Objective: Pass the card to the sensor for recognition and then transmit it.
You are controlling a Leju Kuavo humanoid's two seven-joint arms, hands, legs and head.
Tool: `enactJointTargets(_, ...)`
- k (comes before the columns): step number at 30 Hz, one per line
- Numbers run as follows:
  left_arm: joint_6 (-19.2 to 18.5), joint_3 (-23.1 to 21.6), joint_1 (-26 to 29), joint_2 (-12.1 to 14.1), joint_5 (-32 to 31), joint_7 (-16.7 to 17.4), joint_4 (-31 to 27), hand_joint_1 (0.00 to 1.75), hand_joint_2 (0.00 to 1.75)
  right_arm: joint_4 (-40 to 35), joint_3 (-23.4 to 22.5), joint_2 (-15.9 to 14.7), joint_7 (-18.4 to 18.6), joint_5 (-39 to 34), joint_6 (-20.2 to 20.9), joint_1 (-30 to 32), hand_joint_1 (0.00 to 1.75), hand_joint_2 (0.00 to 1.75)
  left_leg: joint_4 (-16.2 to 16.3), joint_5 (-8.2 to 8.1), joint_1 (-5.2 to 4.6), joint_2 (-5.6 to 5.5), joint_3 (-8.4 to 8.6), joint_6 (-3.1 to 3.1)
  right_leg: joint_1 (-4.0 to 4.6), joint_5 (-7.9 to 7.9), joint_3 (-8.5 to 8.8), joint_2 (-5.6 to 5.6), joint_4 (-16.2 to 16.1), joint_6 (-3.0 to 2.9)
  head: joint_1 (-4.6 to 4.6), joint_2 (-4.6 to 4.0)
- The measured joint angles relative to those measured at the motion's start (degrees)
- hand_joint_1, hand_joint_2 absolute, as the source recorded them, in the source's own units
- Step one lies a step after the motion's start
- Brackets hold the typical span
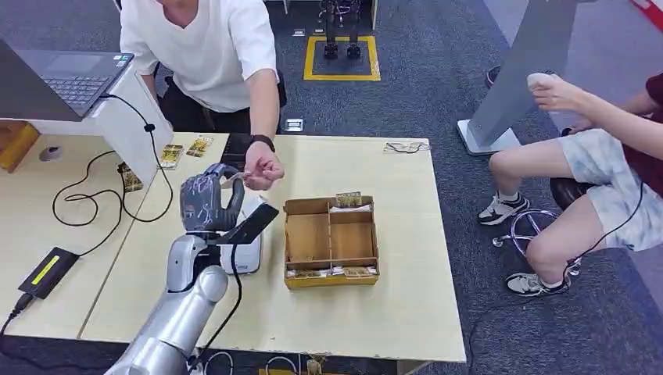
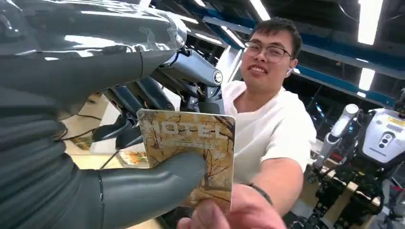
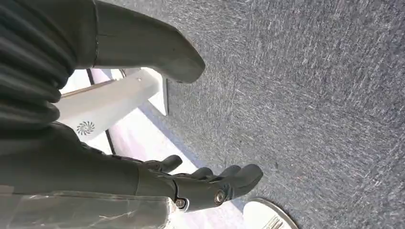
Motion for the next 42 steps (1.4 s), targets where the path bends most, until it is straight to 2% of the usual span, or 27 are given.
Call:
enactJointTargets(4,-3.8,-1.0,-2.8,0.0,1.8,1.2,0.5,1.75,1.75,0.4,0.0,0.0,-0.6,0.0,-0.1,-0.5,0.0,1.75,0.0,0.01,0.0,0.03,-0.01,-0.01,0.0,0.06,-0.03,0.02,0.0,-0.02,-0.02,0.0)
enactJointTargets(7,-8.9,-1.3,-5.0,-0.5,6.6,0.3,1.6,1.75,1.75,0.7,0.0,0.0,-0.6,0.0,-0.2,-0.9,0.0,1.75,0.0,0.01,0.0,0.06,-0.01,-0.01,0.0,0.06,-0.04,0.05,0.0,-0.02,-0.02,0.0)
enactJointTargets(9,-10.3,-1.7,-6.0,-0.6,7.4,0.2,2.3,1.75,1.75,0.8,0.0,0.0,-0.6,0.0,-0.4,-1.0,0.0,1.75,0.0,0.01,0.0,0.1,-0.01,-0.01,0.0,0.07,-0.07,0.1,0.0,-0.02,-0.02,0.0)
enactJointTargets(10,-10.9,-1.9,-6.4,-0.7,7.6,0.2,2.6,1.36,1.75,0.8,0.0,0.0,-0.6,0.0,-0.4,-1.0,0.0,1.75,0.0,0.01,0.0,0.11,-0.02,-0.01,0.0,0.07,-0.08,0.1,0.0,-0.02,0.0,0.0)
enactJointTargets(11,-11.6,-2.1,-6.6,-0.7,8.0,0.2,2.7,0.0,1.75,0.9,0.0,0.0,-0.6,0.0,-0.5,-1.0,0.0,1.75,0.0,0.01,0.0,0.13,-0.03,-0.01,0.0,0.07,-0.1,0.12,0.0,-0.02,-0.02,0.0)
enactJointTargets(14,-14.4,-3.0,-7.0,-0.8,9.9,0.2,2.8,0.0,1.75,0.9,0.0,0.0,-0.5,0.0,-0.5,-1.0,0.0,1.75,0.0,0.0,0.0,0.15,-0.08,-0.01,0.0,0.07,-0.13,0.13,0.0,-0.02,-0.02,0.0)
enactJointTargets(26,-14.7,-4.4,-7.3,-0.7,10.5,0.5,2.8,0.0,1.75,1.1,0.0,0.0,-0.5,0.0,-0.6,-1.0,0.0,1.75,0.0,0.01,0.0,0.18,-0.15,-0.01,0.0,0.08,-0.21,0.15,0.0,-0.02,-0.02,0.0)
enactJointTargets(31,-12.8,-4.7,-7.0,-0.7,13.0,0.2,2.4,0.0,1.75,1.2,0.0,0.0,-0.2,0.0,-0.6,-1.0,0.0,1.75,0.0,0.01,0.0,0.18,-0.17,-0.01,0.0,0.07,-0.21,0.15,0.0,-0.02,0.0,0.0)
enactJointTargets(38,-8.3,-4.7,-2.4,-0.1,21.6,-4.3,-2.3,0.0,1.75,1.3,-0.3,0.2,-1.3,-1.2,-1.7,-0.7,0.0,1.75,0.0,0.0,0.0,0.19,-0.2,0.0,0.0,0.07,-0.22,0.14,0.0,-0.02,-0.02,0.0)
enactJointTargets(42,-6.7,-4.7,1.0,0.5,24.2,-6.1,-5.9,0.0,1.75,1.3,-0.8,0.8,-1.3,-2.1,-1.7,-0.7,0.0,1.75,0.0,0.0,0.0,0.17,-0.22,0.0,0.0,0.06,-0.24,0.12,0.0,-0.02,-0.02,0.0)
